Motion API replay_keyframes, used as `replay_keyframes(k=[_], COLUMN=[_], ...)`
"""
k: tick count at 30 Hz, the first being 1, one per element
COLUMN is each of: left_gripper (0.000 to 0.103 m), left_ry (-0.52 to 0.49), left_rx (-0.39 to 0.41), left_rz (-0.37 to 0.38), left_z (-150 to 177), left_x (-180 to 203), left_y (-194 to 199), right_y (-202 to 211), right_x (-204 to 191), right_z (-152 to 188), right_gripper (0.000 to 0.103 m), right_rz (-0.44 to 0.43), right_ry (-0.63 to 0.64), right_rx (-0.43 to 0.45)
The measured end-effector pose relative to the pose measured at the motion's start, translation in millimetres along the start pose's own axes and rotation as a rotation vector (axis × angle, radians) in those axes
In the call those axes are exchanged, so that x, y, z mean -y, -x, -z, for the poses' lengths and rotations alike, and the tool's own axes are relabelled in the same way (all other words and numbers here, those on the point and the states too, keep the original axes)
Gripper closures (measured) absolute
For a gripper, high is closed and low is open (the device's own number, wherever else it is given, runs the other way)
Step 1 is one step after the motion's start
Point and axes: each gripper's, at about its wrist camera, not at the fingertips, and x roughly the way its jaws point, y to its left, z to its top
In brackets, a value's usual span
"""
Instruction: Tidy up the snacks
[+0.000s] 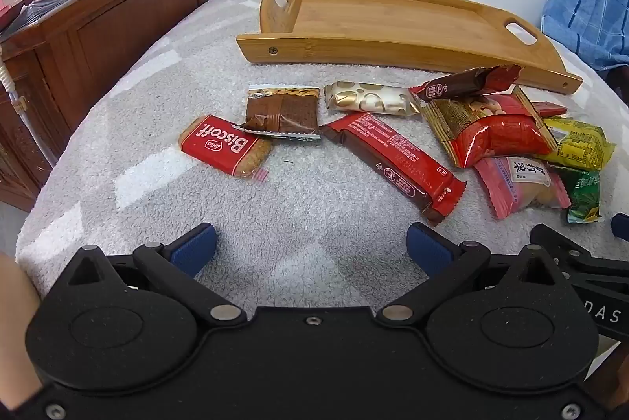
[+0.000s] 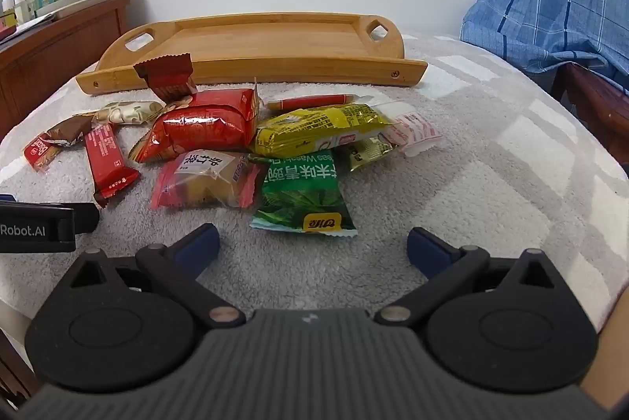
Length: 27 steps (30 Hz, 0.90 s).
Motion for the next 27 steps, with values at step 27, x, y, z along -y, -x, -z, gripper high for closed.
replay_keyframes(k=[27], left_gripper=[0.000], left_ry=[0.008], left_rx=[-0.016], left_rz=[0.009], left_z=[-0.6], left_x=[-0.7], left_y=[-0.5], right_y=[-0.9], right_x=[-1.0], right_z=[-0.9], right_gripper=[0.000], right_rz=[0.000], right_ry=[0.006], right_rx=[0.005])
